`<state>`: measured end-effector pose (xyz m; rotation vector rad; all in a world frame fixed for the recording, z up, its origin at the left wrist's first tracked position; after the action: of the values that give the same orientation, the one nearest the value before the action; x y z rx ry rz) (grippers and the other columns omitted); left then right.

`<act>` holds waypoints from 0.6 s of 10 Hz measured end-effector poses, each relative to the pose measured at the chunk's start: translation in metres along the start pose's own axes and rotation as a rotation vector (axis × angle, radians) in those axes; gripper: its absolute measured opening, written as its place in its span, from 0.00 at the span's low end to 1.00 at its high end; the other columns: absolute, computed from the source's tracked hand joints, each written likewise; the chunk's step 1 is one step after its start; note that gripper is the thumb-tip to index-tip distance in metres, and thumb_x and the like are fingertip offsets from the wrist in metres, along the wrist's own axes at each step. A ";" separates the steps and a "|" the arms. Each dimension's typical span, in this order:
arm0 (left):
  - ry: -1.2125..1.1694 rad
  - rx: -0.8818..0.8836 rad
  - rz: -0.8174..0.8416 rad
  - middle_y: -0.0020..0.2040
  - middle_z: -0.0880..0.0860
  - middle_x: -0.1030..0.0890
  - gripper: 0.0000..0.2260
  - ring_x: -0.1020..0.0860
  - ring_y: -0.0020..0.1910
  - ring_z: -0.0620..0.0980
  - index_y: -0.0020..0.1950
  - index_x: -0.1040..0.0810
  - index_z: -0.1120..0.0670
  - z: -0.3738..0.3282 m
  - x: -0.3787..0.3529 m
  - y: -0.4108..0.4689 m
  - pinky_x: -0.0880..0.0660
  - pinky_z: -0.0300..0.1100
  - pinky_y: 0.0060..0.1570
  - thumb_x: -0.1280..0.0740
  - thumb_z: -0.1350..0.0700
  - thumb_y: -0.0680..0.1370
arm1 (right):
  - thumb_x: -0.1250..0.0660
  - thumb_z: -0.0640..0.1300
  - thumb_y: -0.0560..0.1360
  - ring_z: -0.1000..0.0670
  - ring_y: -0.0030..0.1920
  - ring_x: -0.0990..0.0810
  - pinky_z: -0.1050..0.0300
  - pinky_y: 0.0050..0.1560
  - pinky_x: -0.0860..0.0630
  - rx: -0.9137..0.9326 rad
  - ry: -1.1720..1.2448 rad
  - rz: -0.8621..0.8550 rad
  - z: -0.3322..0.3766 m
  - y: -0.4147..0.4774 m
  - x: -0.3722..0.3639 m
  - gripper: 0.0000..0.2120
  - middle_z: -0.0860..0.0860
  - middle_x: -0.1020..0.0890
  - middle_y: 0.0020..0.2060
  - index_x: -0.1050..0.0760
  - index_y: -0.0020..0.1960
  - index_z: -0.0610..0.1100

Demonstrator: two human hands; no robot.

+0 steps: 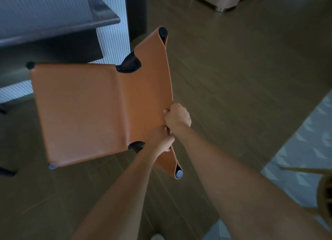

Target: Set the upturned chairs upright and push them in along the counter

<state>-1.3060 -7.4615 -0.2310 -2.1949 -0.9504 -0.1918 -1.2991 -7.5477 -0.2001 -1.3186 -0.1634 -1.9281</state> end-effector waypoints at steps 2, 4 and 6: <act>-0.015 -0.003 -0.019 0.51 0.57 0.18 0.09 0.17 0.47 0.57 0.54 0.24 0.58 -0.031 0.034 0.041 0.18 0.52 0.46 0.35 0.56 0.76 | 0.39 0.46 0.81 0.41 0.54 0.19 0.53 0.44 0.25 -0.012 -0.029 0.053 0.045 0.049 0.021 0.12 0.43 0.19 0.54 0.26 0.59 0.39; 0.121 -0.051 -0.062 0.42 0.54 0.20 0.08 0.21 0.38 0.51 0.50 0.25 0.58 -0.053 0.057 0.072 0.23 0.43 0.37 0.37 0.54 0.78 | 0.38 0.46 0.81 0.40 0.50 0.17 0.44 0.52 0.19 -0.043 -0.025 0.106 0.078 0.088 0.035 0.12 0.42 0.18 0.53 0.26 0.59 0.39; 0.146 -0.041 -0.152 0.34 0.49 0.28 0.08 0.28 0.32 0.49 0.46 0.24 0.59 -0.072 0.075 0.091 0.36 0.38 0.29 0.36 0.54 0.78 | 0.37 0.47 0.80 0.40 0.54 0.19 0.47 0.53 0.21 -0.035 -0.061 0.118 0.100 0.119 0.045 0.14 0.42 0.19 0.56 0.26 0.61 0.39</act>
<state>-1.1800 -7.5094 -0.2003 -2.1135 -1.0382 -0.4406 -1.1544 -7.6029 -0.1529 -1.3800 -0.0796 -1.8004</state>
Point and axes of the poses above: each hand's wrist, its own y-axis towards the middle knuckle, its own x-axis out of the back of the hand, z = x × y, the point moved 2 cm from there along y, towards the middle knuckle
